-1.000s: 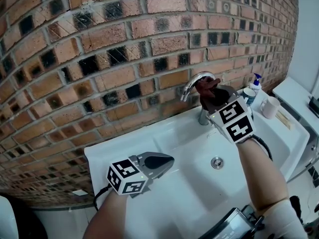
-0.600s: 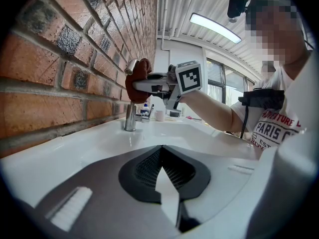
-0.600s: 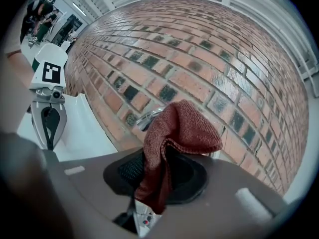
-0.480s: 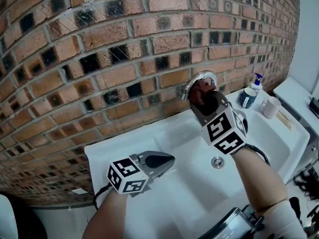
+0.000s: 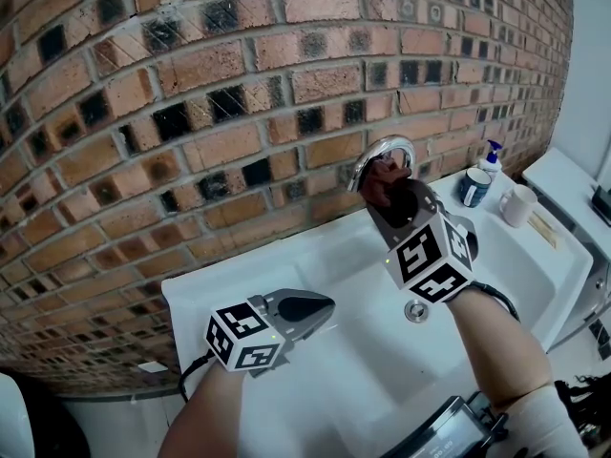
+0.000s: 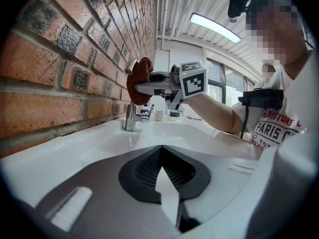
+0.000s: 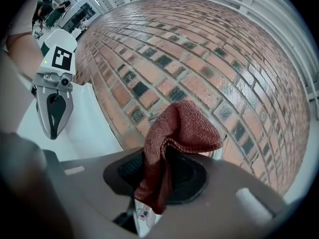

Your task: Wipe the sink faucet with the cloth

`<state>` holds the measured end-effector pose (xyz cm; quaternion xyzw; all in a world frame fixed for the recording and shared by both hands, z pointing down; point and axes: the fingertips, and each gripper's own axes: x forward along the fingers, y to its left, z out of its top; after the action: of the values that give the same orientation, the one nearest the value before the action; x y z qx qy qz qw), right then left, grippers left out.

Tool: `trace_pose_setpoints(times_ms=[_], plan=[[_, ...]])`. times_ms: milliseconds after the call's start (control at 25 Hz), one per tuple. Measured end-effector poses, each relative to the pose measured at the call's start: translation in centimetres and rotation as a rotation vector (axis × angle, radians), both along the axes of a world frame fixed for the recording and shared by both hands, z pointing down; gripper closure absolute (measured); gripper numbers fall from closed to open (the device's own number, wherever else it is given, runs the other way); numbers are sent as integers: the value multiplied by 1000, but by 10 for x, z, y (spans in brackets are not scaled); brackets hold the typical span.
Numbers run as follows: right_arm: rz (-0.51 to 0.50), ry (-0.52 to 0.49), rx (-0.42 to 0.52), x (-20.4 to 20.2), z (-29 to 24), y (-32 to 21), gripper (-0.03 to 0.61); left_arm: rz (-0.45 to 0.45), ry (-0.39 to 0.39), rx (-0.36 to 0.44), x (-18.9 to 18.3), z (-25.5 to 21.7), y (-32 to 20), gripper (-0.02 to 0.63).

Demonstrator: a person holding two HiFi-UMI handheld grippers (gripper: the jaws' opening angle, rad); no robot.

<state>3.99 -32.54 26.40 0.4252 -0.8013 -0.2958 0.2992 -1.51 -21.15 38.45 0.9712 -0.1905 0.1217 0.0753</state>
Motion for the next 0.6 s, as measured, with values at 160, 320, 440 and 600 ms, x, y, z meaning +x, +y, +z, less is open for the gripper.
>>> trace_pose_setpoints(times_ms=[160, 320, 440, 600], plan=[[-88, -176, -137, -1, -3, 25, 489, 1, -4, 0, 0, 1, 0, 607], [-211, -384, -342, -13, 9, 60, 489, 1, 0, 0, -1, 0, 0, 607], [-272, -517, -499, -20, 33, 84, 489, 1, 1, -1, -1, 0, 0, 607], [-294, -632, -675, -23, 75, 97, 489, 1, 0, 0, -1, 0, 0, 607]])
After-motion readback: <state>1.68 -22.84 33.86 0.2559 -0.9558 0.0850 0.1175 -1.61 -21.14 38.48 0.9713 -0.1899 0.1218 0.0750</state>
